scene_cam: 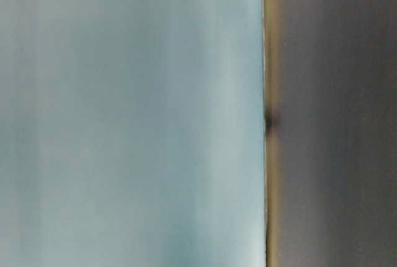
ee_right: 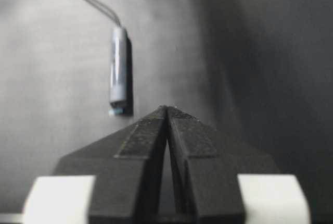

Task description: Insert the LAN cable into the hub.

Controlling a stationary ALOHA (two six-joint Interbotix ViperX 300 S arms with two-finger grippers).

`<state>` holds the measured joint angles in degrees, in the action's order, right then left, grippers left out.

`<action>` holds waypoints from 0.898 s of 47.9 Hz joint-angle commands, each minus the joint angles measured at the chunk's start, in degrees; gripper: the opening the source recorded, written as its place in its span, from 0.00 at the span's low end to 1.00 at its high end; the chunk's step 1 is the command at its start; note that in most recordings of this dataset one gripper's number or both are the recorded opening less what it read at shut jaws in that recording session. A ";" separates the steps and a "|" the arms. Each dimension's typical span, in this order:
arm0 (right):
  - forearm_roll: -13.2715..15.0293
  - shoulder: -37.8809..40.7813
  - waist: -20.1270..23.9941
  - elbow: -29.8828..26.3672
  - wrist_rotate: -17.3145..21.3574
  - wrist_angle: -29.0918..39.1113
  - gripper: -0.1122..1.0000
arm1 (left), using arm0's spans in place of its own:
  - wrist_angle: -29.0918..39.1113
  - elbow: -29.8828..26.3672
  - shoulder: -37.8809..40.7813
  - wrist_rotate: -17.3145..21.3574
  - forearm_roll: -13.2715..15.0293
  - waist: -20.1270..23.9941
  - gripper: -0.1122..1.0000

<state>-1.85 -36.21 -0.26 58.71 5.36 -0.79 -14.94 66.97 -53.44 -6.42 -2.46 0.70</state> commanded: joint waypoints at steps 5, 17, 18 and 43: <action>-0.09 3.60 0.62 -2.64 0.53 -0.18 0.43 | -0.97 -0.44 0.26 -0.70 -0.18 -0.44 0.83; -0.09 7.12 1.32 -4.57 0.79 -0.09 0.87 | -9.84 7.47 2.99 -1.23 -0.18 -1.05 0.74; -0.09 7.47 1.32 -4.75 0.79 -0.09 0.86 | -11.87 8.53 3.34 -1.41 -0.18 -1.14 0.74; -0.26 7.12 1.32 -5.19 4.22 1.14 0.84 | -31.73 16.00 21.18 -3.34 -0.18 -1.85 0.74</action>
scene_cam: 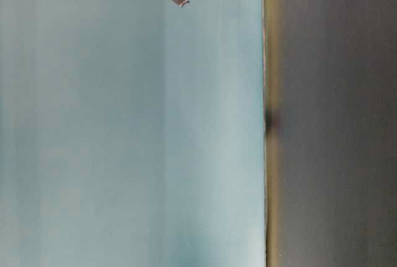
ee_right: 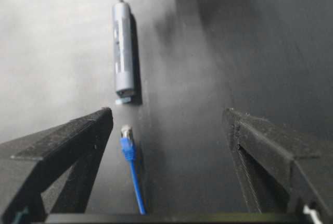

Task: Insert the LAN cable into the hub.
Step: 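Move the left gripper down over the grey hub and close on it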

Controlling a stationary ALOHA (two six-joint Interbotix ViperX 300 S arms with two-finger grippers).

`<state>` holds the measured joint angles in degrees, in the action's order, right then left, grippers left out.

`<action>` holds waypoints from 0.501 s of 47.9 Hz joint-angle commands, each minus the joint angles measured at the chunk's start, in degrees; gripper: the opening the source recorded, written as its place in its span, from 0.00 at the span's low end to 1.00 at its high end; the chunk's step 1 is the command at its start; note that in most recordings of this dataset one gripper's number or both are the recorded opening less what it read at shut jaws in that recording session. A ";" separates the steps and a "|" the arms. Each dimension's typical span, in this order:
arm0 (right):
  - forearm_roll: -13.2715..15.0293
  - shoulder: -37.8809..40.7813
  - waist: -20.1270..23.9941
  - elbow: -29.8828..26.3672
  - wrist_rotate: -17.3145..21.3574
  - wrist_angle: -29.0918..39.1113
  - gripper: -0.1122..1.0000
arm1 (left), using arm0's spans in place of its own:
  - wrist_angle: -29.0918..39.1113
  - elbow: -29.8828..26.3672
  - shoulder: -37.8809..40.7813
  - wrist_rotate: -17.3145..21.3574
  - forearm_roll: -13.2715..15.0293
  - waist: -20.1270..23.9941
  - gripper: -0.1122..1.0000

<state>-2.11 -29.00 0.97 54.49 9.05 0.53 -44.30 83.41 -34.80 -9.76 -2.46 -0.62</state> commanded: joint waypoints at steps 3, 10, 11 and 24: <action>-0.09 0.00 0.09 -1.14 0.53 -0.18 0.84 | -4.66 -0.62 5.63 -0.09 -0.18 -1.14 0.74; 0.00 0.00 0.09 -1.14 0.53 -0.09 0.84 | -9.40 -2.90 16.08 -0.35 -0.18 -3.60 0.74; 0.00 0.00 0.00 -1.14 0.53 -0.09 0.84 | -9.93 -3.34 17.75 -0.62 -0.18 -3.87 0.74; -0.09 -0.26 0.09 -0.88 0.53 0.09 0.84 | -18.28 -9.76 36.65 -2.99 -0.18 -4.66 0.74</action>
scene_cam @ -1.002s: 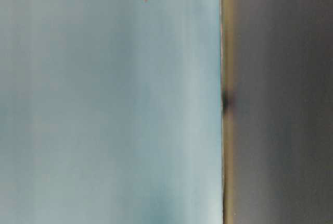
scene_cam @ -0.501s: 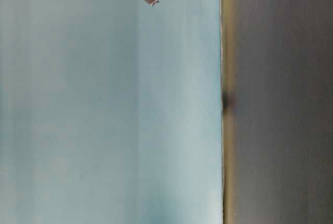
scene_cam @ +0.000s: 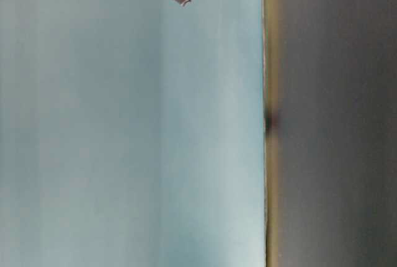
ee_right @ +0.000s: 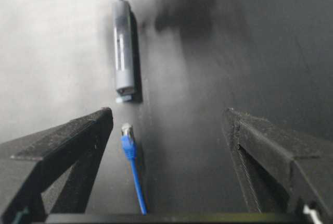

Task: Insert the LAN cable into the hub.
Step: 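Move the left gripper down over the grey hub and close on it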

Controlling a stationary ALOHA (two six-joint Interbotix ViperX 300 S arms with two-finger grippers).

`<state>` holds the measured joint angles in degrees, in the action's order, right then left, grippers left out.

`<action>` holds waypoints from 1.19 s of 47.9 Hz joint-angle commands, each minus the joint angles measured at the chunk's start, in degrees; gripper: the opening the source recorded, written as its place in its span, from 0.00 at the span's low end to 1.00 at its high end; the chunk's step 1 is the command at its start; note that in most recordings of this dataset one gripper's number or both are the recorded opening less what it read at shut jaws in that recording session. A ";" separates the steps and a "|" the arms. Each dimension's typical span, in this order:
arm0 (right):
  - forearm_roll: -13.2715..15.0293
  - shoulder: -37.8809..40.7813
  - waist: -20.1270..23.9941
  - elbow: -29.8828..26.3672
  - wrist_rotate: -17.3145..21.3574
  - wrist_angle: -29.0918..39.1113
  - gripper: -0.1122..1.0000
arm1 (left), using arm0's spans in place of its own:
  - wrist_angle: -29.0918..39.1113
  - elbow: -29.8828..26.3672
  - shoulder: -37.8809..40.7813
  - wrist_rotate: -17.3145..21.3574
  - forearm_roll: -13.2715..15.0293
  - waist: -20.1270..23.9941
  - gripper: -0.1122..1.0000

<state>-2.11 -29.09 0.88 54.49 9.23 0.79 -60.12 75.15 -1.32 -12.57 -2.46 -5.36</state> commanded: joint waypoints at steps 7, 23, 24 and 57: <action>-0.09 -0.53 0.18 -0.79 0.35 0.09 0.84 | -3.69 -3.52 6.94 -0.18 -0.18 1.67 0.74; 0.00 -1.67 0.18 -0.26 0.44 0.18 0.84 | -2.11 -8.35 10.63 -0.26 -0.18 1.49 0.74; -0.09 -1.67 0.18 -0.18 0.44 0.18 0.84 | -2.02 -8.70 10.99 -0.26 -0.18 1.32 0.74; -0.09 -2.64 0.79 0.62 1.76 0.00 0.83 | 5.19 -12.92 16.44 -0.70 -0.18 0.53 0.49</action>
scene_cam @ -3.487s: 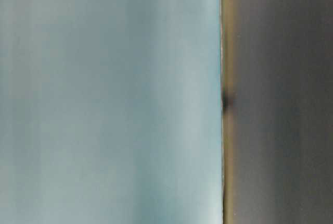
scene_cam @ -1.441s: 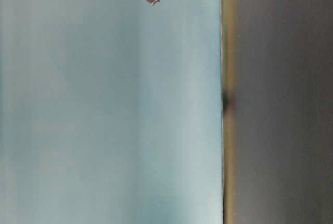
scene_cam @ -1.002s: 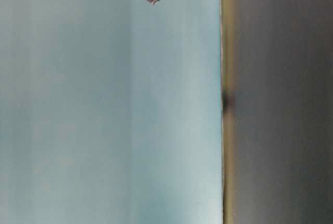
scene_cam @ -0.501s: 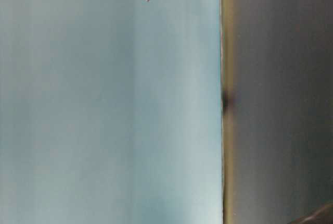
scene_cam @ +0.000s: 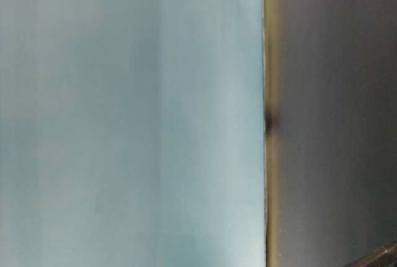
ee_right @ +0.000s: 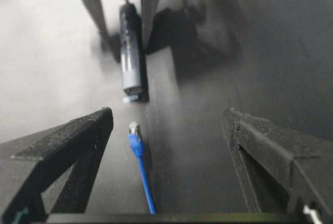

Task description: Insert the LAN cable into the hub.

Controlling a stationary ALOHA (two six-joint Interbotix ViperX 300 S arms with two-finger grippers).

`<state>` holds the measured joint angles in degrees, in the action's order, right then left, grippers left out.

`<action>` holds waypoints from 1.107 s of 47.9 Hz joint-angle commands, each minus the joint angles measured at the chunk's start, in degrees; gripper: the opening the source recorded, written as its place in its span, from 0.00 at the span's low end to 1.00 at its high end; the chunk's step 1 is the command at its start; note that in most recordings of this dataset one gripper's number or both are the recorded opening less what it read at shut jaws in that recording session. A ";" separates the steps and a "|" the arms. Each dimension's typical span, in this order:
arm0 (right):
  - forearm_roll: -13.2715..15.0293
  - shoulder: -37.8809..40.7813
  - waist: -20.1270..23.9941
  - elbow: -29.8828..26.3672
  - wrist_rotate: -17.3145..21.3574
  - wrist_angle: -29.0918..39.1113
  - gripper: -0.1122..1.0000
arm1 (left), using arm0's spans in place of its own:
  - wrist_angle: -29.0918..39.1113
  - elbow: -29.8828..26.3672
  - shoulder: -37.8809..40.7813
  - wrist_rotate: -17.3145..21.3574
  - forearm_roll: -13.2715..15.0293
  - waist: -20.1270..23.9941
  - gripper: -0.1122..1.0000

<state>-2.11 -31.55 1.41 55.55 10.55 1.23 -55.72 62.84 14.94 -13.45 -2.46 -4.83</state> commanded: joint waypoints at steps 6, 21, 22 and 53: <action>0.00 0.00 0.35 -0.26 0.44 -0.35 0.83 | 3.25 -1.58 -0.09 1.32 -0.18 -0.35 0.35; -0.09 3.78 3.87 0.53 0.53 -3.52 0.83 | 14.15 -4.04 -6.77 1.85 -0.18 0.44 0.35; -0.09 4.48 4.22 0.53 0.53 -4.04 0.83 | 14.94 -4.04 -7.47 1.85 -0.18 0.53 0.35; -0.09 32.70 8.88 -1.05 0.18 -26.10 0.83 | 42.45 -7.73 -24.79 1.93 -0.18 0.70 0.35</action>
<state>-2.11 -1.85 10.02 55.37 10.63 -22.32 -15.64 56.43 -8.00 -11.60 -2.46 -3.96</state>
